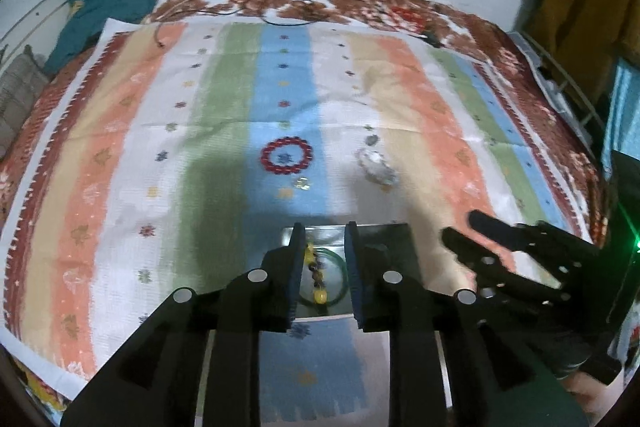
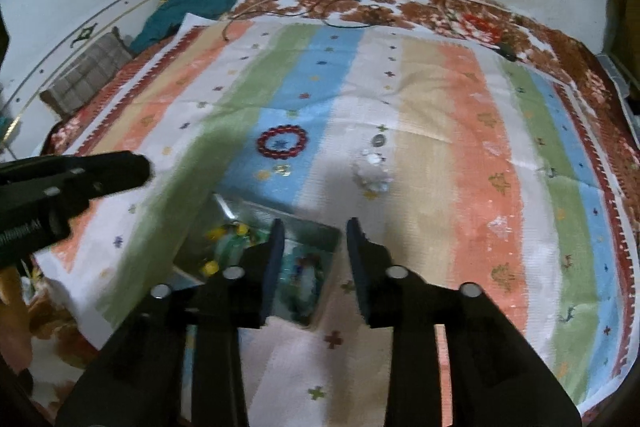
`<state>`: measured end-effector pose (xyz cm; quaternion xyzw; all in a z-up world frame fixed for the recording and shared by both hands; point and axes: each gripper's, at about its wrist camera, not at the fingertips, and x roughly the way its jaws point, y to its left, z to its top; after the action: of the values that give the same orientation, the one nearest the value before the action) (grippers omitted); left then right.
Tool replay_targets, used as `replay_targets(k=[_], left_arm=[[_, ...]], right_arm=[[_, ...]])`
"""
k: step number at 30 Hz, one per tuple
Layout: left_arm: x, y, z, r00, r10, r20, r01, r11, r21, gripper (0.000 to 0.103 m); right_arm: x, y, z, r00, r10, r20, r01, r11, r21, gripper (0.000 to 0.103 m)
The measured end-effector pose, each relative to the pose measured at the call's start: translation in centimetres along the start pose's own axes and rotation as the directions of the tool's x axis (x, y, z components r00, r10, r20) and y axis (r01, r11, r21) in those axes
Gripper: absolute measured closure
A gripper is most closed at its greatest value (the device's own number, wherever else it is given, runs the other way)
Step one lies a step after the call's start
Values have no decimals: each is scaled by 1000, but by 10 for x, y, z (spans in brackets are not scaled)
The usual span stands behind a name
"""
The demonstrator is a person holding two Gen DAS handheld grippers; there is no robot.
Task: Organize jewelry
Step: 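Lower both bracelets into the silver tin and open both tools, then move both tools toward the dark red bead and clear crystal bracelets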
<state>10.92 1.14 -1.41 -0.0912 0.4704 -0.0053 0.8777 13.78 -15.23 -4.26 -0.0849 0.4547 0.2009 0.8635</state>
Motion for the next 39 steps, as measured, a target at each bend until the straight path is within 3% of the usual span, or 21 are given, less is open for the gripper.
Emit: replay_targets(k=[5,18,23,29,39], left_arm=[[8,6,5,999,36,-3,-36,999,1,66],[43,22,22,995,100,-19,-101,995,-26,45],[57,28,26,992,126,-25,-127,992,-24,40],[70,47,29,995,90,-44,-94,991,-91,37],[97,45,42,989,139,-57,-142,989,-47,34]], right_arm=[[5,-9,3,1000,-27,-4,27,1000,10,62],[28,-26,18,997,-75,-9,75,997,30,43],[35,-29,22,997,-81,-9,82,996,31,39],[43,-35,27,996,-89,-1,89,995,33,38],[61,-39,35,997,-76,-31,77,996,47,38]])
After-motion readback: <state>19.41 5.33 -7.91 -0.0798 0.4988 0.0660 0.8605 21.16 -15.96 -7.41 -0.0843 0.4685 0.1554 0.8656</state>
